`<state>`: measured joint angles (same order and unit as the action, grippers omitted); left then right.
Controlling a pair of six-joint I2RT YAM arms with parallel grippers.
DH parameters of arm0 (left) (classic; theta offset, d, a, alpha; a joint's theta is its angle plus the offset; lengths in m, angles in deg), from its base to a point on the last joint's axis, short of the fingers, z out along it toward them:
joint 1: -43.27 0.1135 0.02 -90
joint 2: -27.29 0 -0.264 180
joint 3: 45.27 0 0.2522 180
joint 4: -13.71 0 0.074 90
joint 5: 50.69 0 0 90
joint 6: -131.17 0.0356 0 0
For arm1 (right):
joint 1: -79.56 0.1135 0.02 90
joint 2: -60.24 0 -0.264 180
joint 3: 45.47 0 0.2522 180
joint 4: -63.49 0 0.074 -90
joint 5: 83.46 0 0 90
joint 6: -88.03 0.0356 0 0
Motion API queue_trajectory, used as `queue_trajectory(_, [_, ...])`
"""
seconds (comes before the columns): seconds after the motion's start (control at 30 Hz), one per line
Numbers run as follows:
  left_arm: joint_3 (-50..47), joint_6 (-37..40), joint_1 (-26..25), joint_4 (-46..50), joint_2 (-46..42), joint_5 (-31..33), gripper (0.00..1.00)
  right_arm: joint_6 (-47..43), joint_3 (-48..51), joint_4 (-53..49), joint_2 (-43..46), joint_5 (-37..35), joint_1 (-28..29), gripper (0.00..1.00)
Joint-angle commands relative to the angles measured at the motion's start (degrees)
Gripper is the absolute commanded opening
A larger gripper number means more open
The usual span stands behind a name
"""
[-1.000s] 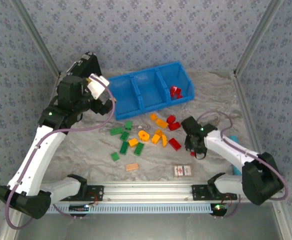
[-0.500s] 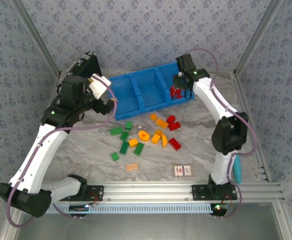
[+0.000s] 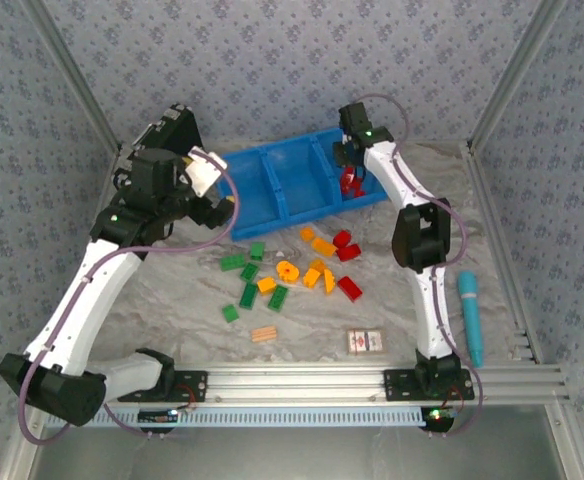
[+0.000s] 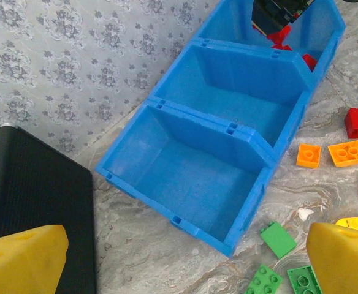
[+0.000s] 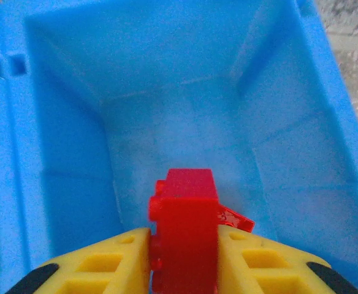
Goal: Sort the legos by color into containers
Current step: Place the lego in the container, then pick up the lego from the center of the table.
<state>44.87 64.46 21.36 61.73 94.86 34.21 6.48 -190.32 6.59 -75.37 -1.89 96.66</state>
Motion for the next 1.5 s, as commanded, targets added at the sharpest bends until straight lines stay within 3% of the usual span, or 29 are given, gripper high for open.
queue_trajectory(0.0, [1.67, -0.66, -0.06, -0.43, 1.06, -1.33, 1.00, -1.73, 0.19, 0.23, 1.00, 1.20, -0.72, 0.36])
queue_trajectory(0.23, [2.54, -0.73, -0.06, 0.14, 2.17, -1.31, 1.00, -2.77, 3.39, 0.09, 3.92, 1.92, -1.33, 0.40])
queue_trajectory(0.37, [2.66, -0.79, -0.06, 0.31, 1.96, -1.49, 1.00, -2.45, 11.65, 0.50, 10.85, 3.18, -0.87, 0.42])
queue_trajectory(0.63, [0.89, -0.52, -0.06, -0.74, 0.27, -1.39, 1.00, 0.32, 48.22, 6.51, 37.65, 7.46, 3.58, 0.50])
queue_trajectory(0.8, [0.61, -0.65, -0.06, -0.78, -0.22, -1.84, 1.00, 0.10, 65.28, 7.45, 47.36, 11.06, 10.38, 0.59])
queue_trajectory(0.97, [1.28, -0.70, -0.11, -0.34, -0.39, -1.75, 1.00, 7.71, 75.41, 10.53, 51.38, 9.42, 16.25, 0.62])
queue_trajectory(1.13, [0.75, -1.05, -0.06, -0.25, -0.36, -2.41, 1.00, 13.30, 81.29, 12.57, 53.81, -0.11, 25.17, 0.66])
queue_trajectory(1.47, [-1.22, -1.26, -0.06, -1.15, -1.54, -2.80, 1.00, 15.59, 85.25, 9.04, 54.04, -2.31, 26.32, 0.70])
